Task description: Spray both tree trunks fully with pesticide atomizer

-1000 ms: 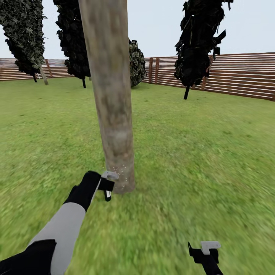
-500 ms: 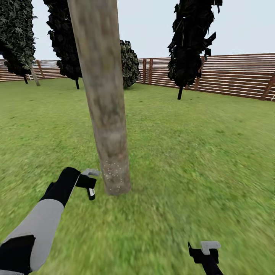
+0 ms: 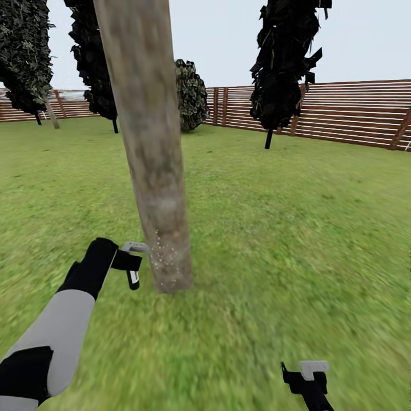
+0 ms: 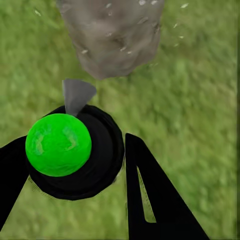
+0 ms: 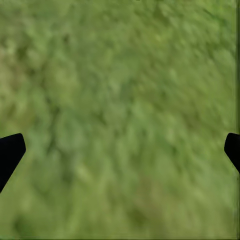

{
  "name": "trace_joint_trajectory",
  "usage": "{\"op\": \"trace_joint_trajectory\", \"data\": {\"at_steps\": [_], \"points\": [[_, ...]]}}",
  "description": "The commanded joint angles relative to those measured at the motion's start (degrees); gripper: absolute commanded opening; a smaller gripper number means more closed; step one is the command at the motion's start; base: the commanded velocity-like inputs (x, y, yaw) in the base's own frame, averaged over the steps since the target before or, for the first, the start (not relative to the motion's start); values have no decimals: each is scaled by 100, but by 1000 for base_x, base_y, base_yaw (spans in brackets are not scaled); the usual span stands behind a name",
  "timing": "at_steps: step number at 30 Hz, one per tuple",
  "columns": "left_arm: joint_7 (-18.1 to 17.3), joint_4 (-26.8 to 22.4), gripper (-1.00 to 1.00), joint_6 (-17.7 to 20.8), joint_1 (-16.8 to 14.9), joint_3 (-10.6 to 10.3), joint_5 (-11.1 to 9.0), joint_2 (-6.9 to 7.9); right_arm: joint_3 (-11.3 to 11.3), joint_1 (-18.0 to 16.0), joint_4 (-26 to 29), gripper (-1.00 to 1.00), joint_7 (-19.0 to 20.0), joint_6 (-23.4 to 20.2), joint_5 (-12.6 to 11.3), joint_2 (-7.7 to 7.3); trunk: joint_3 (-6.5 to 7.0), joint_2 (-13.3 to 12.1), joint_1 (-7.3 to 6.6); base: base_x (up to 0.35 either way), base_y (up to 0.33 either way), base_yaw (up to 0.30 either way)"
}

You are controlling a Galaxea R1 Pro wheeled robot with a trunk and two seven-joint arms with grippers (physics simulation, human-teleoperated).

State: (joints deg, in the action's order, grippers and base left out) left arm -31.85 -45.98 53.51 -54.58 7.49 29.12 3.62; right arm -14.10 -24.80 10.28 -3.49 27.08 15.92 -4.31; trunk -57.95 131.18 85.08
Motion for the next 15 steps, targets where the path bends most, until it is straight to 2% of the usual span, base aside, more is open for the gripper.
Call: {"op": "trace_joint_trajectory", "data": {"at_steps": [1,12,15], "points": [[-58,-7,-100,17,-2,15,51,1,-22,-4,-8,100,-29,17,61,1,-5,2,0,90,-246,0],[-43,14,-100,6,0,-37,54,-34,-22,-6,-8,100,-29,17,61,6,-5,2,0,8,-277,0],[181,76,-100,2,0,-23,50,-49,-22,-5,-8,100,-29,17,61,9,-5,2,0,0,-281,226]]}}
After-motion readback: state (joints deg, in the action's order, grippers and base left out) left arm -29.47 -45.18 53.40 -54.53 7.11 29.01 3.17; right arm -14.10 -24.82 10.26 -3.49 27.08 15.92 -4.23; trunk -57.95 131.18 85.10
